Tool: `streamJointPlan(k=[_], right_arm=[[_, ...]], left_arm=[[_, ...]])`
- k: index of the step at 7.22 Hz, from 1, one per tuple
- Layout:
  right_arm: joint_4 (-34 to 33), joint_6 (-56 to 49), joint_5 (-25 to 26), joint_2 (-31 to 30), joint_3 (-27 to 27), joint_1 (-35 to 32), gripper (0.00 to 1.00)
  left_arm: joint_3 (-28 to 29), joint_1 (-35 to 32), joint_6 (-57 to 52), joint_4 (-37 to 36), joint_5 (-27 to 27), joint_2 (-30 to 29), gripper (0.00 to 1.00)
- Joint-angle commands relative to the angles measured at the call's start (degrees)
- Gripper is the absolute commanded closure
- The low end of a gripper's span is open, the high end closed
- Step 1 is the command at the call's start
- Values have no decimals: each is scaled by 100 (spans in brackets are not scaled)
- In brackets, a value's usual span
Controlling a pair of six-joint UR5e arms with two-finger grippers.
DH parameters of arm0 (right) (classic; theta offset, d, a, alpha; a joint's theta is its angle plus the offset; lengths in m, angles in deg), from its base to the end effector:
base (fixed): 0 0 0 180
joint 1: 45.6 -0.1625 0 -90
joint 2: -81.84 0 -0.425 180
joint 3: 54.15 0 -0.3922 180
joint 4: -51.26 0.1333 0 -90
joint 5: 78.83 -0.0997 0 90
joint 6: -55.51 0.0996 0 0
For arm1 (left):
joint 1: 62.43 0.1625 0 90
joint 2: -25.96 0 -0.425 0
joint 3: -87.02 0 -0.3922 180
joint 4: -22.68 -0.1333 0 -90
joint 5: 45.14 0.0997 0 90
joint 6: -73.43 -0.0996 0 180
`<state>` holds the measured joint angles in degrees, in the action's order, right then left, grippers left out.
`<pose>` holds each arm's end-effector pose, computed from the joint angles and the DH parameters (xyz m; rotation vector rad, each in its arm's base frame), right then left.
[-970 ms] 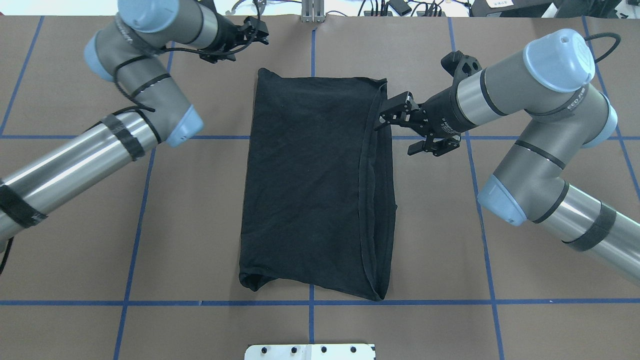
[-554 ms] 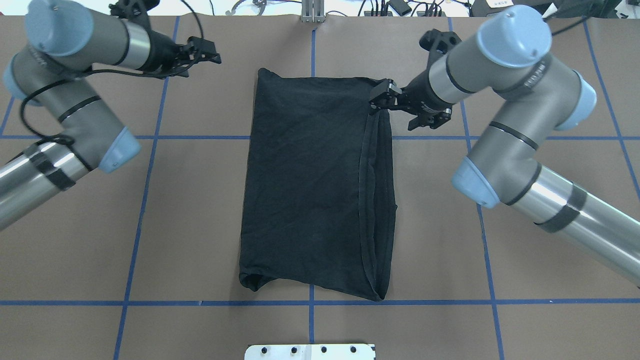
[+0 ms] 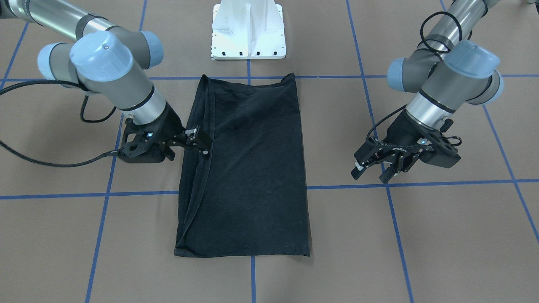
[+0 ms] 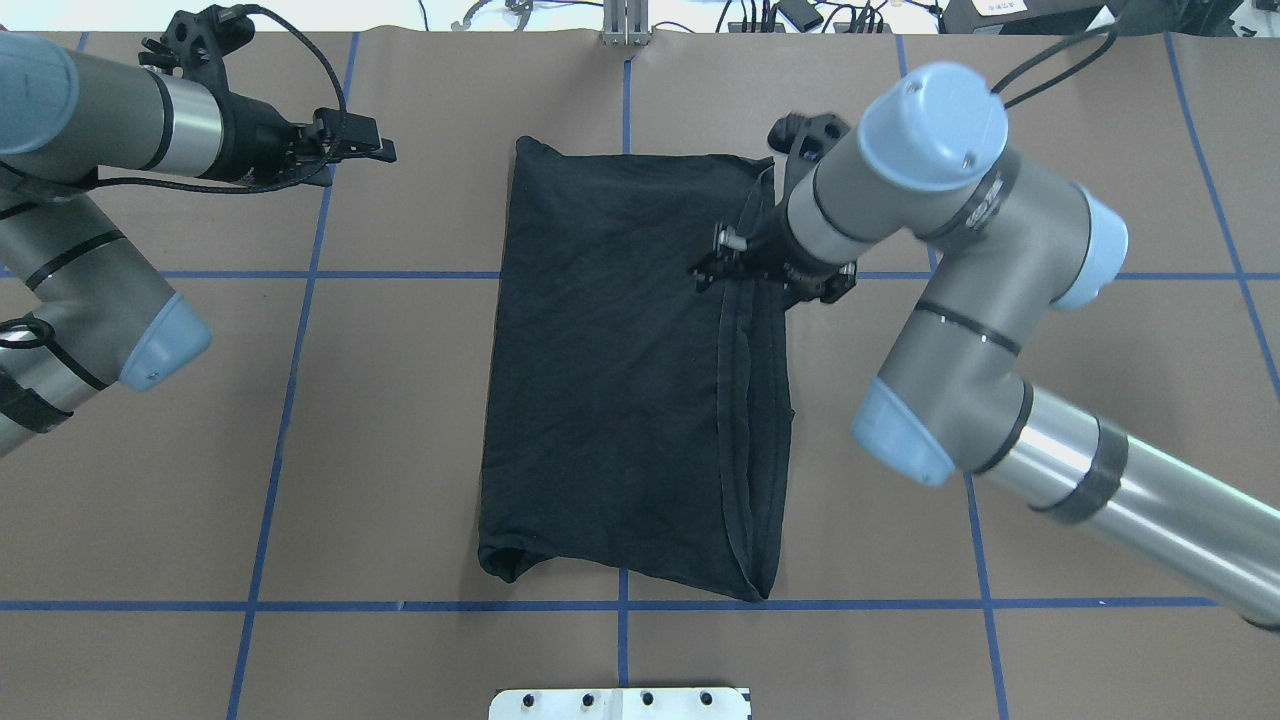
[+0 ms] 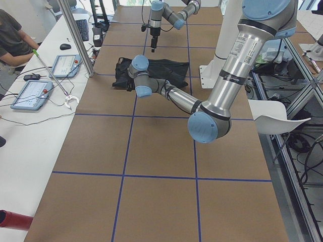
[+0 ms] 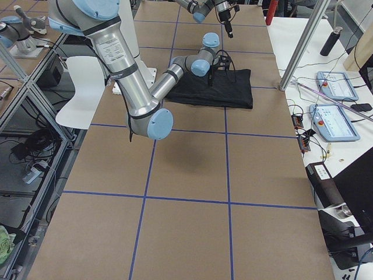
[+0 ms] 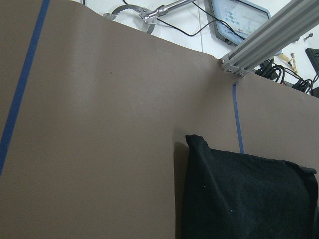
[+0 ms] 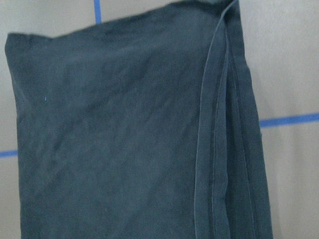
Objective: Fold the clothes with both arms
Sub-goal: 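Release the shirt with the left gripper while the right gripper moves over it, then press the right gripper down on the shirt's side edge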
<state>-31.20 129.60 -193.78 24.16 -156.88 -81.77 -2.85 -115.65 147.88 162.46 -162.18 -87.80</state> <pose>-0.4600 -0.4494 0.2198 0.0331 -0.9876 0.1246 0.3151 -0.5685 0.3241 0.3746 1.2637 -0.2578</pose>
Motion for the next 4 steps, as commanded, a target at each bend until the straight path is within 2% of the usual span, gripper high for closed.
streamJointPlan(k=[1, 2, 4], right_arm=[[-2230, 0, 1460, 481, -704, 1450, 0], [-2448, 26, 1745, 581, -617, 1742, 0], [-2441, -35, 2203, 565, -241, 1964, 0]], left_arm=[[-74, -179, -10, -3, -449, 47, 0], [-83, -224, -88, 15, -504, 221, 0], [-13, -224, -335, -3, -487, 250, 0]])
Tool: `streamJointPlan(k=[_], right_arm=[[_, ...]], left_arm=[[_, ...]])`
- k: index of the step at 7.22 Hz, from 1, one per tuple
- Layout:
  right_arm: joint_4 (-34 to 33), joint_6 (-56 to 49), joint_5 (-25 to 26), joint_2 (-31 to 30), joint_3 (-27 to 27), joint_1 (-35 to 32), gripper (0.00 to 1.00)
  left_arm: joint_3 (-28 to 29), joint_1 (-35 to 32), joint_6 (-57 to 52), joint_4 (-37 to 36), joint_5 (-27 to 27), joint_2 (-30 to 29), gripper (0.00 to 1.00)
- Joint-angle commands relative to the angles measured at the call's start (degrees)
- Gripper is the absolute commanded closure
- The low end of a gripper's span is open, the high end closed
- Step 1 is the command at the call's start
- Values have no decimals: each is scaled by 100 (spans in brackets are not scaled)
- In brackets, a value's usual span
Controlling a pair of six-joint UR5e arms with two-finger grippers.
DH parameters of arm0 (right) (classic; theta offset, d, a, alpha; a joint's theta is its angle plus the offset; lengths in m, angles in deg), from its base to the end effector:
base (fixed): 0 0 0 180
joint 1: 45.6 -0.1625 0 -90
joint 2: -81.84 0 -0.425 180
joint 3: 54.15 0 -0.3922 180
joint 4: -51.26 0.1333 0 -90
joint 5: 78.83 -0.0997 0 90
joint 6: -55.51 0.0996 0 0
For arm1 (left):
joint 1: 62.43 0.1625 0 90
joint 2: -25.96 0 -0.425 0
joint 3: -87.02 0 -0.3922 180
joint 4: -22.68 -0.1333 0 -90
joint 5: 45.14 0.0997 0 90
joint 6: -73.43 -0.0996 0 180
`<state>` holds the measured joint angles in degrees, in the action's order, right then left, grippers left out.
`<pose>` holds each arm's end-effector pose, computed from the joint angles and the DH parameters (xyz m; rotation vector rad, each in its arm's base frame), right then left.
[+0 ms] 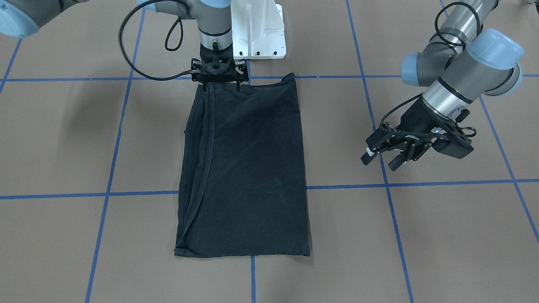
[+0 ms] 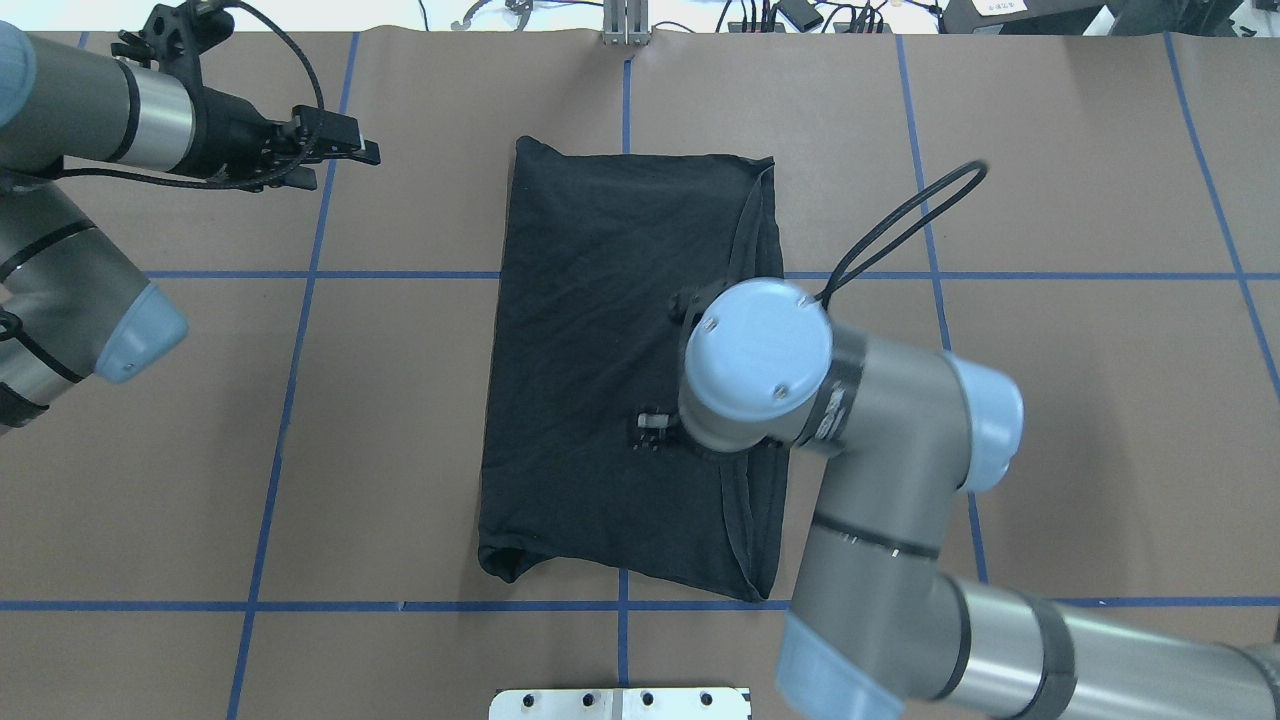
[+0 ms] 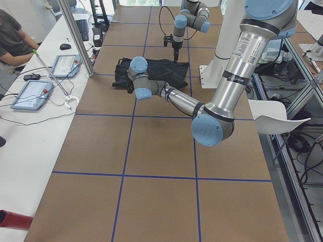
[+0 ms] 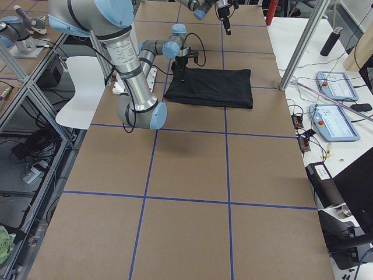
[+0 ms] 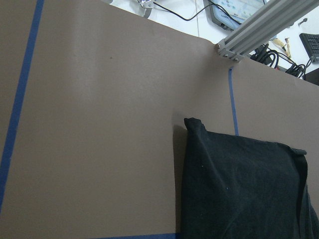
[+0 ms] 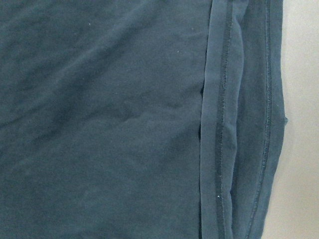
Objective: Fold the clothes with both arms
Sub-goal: 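Press the right gripper down on the shirt's side edge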
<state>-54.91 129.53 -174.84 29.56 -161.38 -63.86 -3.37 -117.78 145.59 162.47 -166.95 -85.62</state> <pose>-0.5550 -0.3125 0.1924 0.1027 -0.6759 0.0027 0.2926 -0.5655 0.3428 0.3397 1.2595 -0.2120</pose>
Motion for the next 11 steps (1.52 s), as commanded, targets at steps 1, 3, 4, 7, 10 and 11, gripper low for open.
streamJointPlan(k=[1, 3, 4, 7, 10, 11], right_arm=[[-87, -124, 424, 24, 324, 191, 0], [-149, -484, 556, -81, 378, 200, 1], [-149, -520, 609, -90, 465, 244, 0], [-158, -739, 610, -90, 607, 297, 0], [-123, -968, 592, -292, 554, 227, 0], [-123, -1004, 522, -292, 519, 157, 0]], left_arm=[[74, -10, -106, -4, -19, 31, 0], [74, -2, -106, -13, -19, 31, 0], [74, 7, -106, -4, -19, 31, 0], [74, 16, -106, -4, -19, 31, 0], [74, 33, -106, -4, -10, 31, 0], [83, 42, -97, -4, -10, 31, 0]])
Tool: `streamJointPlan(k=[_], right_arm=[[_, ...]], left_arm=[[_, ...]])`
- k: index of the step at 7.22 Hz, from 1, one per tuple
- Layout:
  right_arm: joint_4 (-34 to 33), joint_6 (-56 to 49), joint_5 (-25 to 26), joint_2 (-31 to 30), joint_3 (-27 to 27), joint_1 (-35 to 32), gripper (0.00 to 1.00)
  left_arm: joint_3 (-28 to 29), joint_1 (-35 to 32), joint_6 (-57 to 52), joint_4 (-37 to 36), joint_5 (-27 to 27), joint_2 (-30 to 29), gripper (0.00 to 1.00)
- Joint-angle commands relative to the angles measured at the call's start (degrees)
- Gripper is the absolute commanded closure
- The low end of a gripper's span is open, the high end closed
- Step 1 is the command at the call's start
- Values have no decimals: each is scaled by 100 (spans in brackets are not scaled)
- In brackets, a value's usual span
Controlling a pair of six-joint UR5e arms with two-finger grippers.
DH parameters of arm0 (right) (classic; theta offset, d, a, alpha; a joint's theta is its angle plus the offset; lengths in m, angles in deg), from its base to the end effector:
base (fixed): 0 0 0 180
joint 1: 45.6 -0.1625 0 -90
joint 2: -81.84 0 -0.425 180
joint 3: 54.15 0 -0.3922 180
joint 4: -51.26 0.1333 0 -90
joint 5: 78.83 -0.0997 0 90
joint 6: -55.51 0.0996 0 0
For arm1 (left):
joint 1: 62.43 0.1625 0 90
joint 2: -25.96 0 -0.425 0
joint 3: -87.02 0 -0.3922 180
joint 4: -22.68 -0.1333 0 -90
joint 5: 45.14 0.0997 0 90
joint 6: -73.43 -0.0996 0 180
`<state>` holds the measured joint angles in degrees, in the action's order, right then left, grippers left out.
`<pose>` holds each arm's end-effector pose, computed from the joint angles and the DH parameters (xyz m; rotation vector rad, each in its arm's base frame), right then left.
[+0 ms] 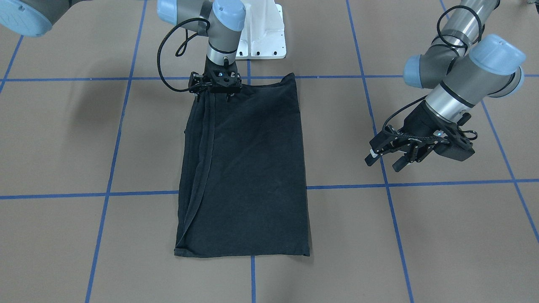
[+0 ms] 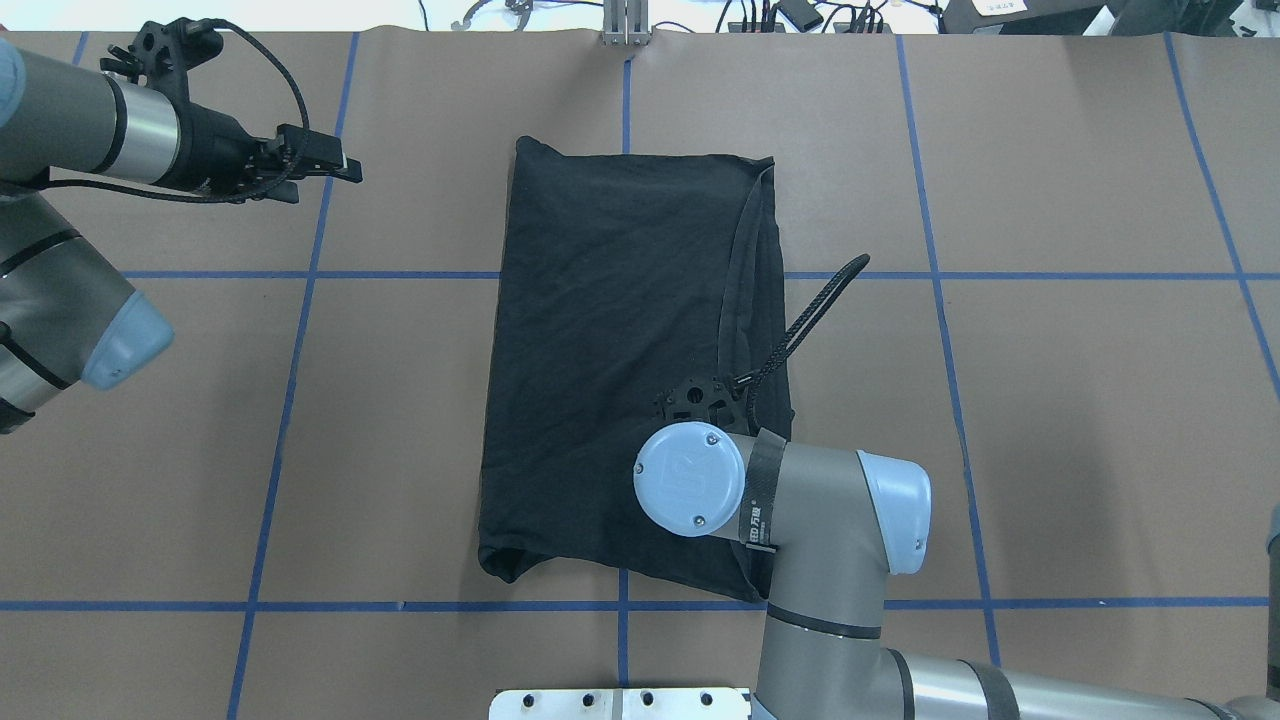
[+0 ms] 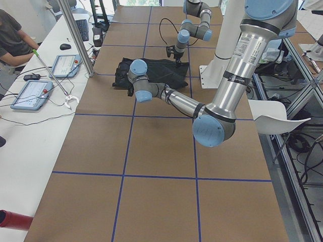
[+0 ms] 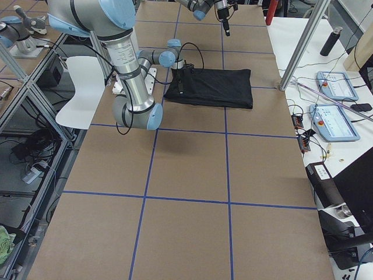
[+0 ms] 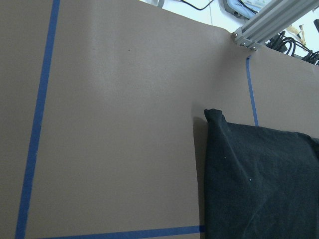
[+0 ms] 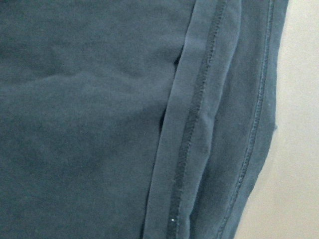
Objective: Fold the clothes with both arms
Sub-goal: 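Press the right gripper down on the shirt's side edge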
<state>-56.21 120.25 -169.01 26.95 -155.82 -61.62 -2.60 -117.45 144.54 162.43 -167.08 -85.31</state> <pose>-0.5868 -0.3068 0.2624 0.1776 -0.4803 -0.1585 0.2971 -0.5652 0.3527 0.3326 1.2445 -0.1978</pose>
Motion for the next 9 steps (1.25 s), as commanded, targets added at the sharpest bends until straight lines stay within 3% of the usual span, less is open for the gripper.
streamJointPlan(k=[1, 9], right_arm=[[6, -154, -44, -109, -46, -59, 0], [33, -312, -79, -276, -72, -191, 0]], left_arm=[[15, 8, 7, 0, 3, 0, 0], [33, 26, 16, 0, 21, 0, 0]])
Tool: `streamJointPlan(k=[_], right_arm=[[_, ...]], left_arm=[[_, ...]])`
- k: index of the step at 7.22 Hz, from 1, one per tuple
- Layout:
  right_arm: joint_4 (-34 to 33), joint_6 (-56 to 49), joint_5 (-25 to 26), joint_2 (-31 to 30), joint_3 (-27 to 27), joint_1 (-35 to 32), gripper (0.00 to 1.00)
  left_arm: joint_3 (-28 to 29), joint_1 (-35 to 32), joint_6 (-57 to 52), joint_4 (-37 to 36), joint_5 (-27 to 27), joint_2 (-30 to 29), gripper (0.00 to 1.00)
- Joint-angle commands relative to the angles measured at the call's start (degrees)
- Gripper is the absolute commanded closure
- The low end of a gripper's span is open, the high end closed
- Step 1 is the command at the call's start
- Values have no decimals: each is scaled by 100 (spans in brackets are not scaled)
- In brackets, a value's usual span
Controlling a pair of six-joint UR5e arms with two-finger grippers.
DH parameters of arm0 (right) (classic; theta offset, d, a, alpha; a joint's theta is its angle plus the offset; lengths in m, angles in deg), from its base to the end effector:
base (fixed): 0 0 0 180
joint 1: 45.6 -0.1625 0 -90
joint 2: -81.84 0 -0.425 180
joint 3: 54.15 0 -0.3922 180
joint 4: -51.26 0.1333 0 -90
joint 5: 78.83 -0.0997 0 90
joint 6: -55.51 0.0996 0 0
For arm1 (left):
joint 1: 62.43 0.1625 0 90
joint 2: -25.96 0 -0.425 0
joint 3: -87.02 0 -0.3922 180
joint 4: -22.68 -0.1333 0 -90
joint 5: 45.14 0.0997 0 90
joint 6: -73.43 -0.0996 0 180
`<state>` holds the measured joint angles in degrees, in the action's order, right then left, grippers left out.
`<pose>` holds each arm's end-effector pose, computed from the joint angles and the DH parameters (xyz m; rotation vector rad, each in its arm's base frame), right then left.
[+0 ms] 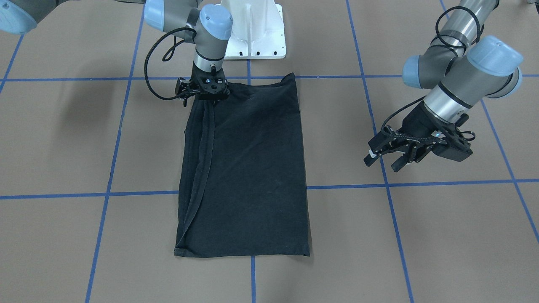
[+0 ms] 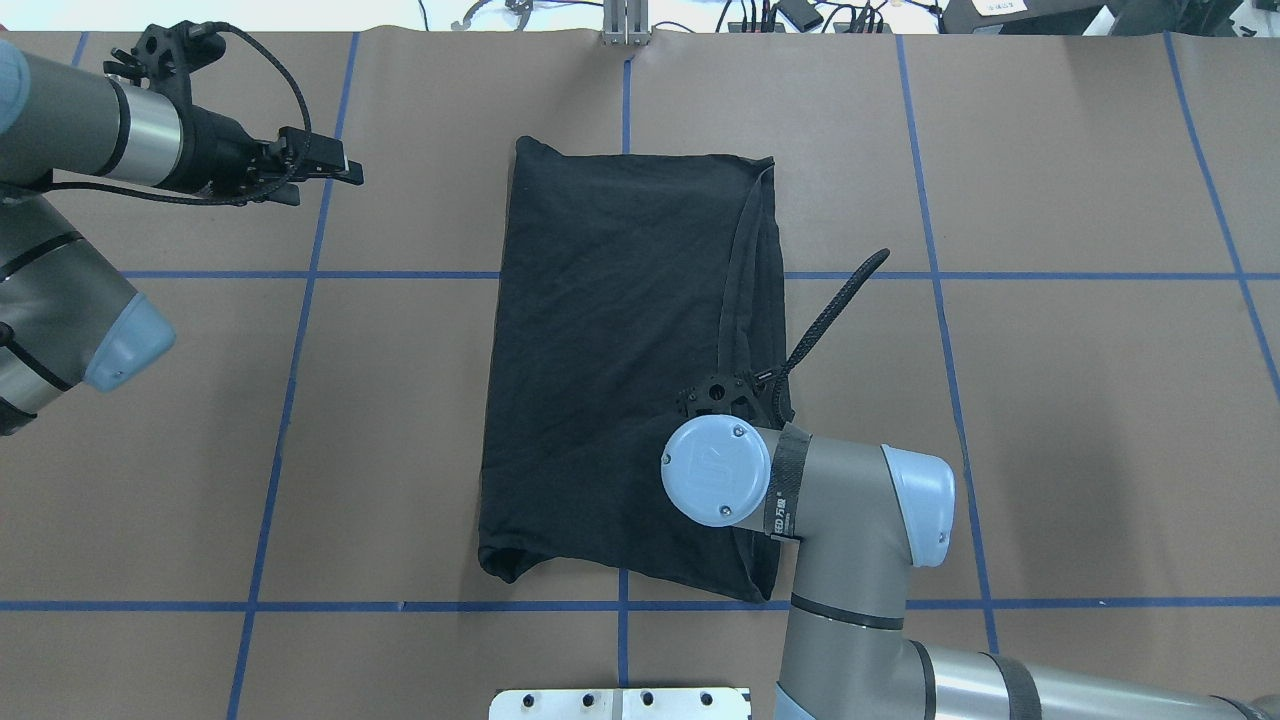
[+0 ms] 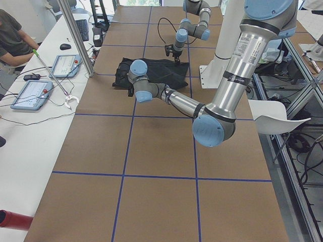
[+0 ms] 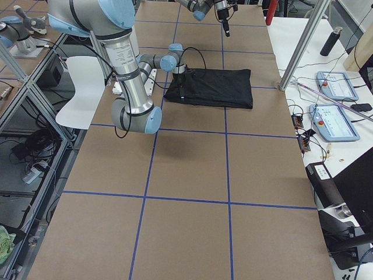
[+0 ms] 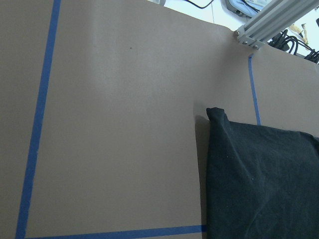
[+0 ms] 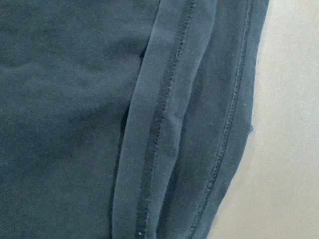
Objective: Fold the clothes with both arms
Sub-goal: 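Press the right gripper down on the shirt's side edge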
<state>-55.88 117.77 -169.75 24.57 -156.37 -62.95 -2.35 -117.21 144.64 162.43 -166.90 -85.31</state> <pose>-0.5735 -0.3172 0.2845 0.1718 -0.4549 -0.1817 0.2998 -0.5649 0.3548 0.3284 1.2413 -0.1994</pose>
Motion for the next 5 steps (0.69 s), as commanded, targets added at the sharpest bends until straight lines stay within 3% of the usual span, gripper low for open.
streamJointPlan(k=[1, 5], right_arm=[[0, -161, -5, -230, -148, -93, 0], [0, -425, -14, -609, -369, -277, 0]], left_arm=[[42, 12, 7, 0, 20, 0, 0], [104, 12, 42, 44, 21, 0, 0]])
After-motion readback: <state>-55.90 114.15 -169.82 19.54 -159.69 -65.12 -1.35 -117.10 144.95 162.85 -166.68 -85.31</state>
